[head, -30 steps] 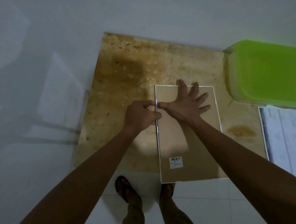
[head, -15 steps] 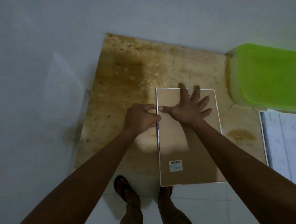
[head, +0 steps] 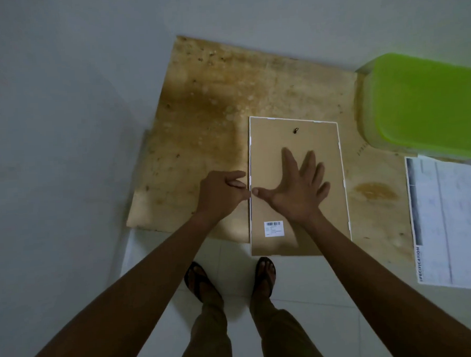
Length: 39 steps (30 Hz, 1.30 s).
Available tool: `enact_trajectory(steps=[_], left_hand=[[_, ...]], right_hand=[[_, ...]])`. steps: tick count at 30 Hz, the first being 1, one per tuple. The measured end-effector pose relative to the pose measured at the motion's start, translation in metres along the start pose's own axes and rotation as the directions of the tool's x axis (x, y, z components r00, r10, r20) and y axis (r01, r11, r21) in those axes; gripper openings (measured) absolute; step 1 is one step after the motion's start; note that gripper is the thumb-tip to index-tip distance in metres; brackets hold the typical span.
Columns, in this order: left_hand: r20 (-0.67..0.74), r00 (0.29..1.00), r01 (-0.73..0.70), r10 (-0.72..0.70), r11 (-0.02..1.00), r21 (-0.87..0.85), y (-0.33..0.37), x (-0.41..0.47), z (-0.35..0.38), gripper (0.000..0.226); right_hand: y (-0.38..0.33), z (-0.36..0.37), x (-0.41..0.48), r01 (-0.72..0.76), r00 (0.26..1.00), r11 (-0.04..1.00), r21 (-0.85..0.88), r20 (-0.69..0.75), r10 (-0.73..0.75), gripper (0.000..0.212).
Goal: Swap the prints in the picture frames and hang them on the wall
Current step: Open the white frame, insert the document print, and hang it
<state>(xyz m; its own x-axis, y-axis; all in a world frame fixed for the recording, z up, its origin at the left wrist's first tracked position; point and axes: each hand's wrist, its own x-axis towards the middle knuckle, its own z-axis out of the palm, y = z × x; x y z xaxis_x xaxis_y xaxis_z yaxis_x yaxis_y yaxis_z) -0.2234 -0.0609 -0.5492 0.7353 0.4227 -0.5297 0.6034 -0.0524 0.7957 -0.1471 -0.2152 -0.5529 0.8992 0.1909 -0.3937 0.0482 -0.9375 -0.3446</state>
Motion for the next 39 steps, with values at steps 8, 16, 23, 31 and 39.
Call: enact_trajectory(steps=[8,16,23,31,39], left_hand=[[-0.037,0.999,0.017,-0.020,0.997,-0.074,-0.012,-0.007,0.003,0.033],[-0.070,0.997,-0.030,0.027,0.999,-0.036,-0.013,-0.007,0.010,0.025],[-0.062,0.992,-0.106,0.109,0.993,0.042,-0.016,-0.004,0.008,0.024],[0.069,0.992,-0.110,0.110,0.994,-0.004,-0.026,-0.007,-0.001,0.034],[0.008,0.991,-0.133,0.133,0.991,0.022,-0.024,-0.020,0.006,0.035]], right_hand=[[-0.003,0.003,-0.001,-0.034,0.999,0.999,0.012,-0.003,0.034,0.119],[-0.009,0.006,-0.001,-0.053,0.999,0.998,0.014,-0.005,0.053,0.115],[-0.009,0.004,0.002,-0.059,0.998,0.998,0.008,0.007,0.059,0.115],[0.012,-0.002,-0.003,0.072,0.996,0.994,-0.080,0.052,-0.068,0.103],[0.040,0.001,-0.021,0.121,0.992,0.983,-0.138,-0.011,-0.123,0.098]])
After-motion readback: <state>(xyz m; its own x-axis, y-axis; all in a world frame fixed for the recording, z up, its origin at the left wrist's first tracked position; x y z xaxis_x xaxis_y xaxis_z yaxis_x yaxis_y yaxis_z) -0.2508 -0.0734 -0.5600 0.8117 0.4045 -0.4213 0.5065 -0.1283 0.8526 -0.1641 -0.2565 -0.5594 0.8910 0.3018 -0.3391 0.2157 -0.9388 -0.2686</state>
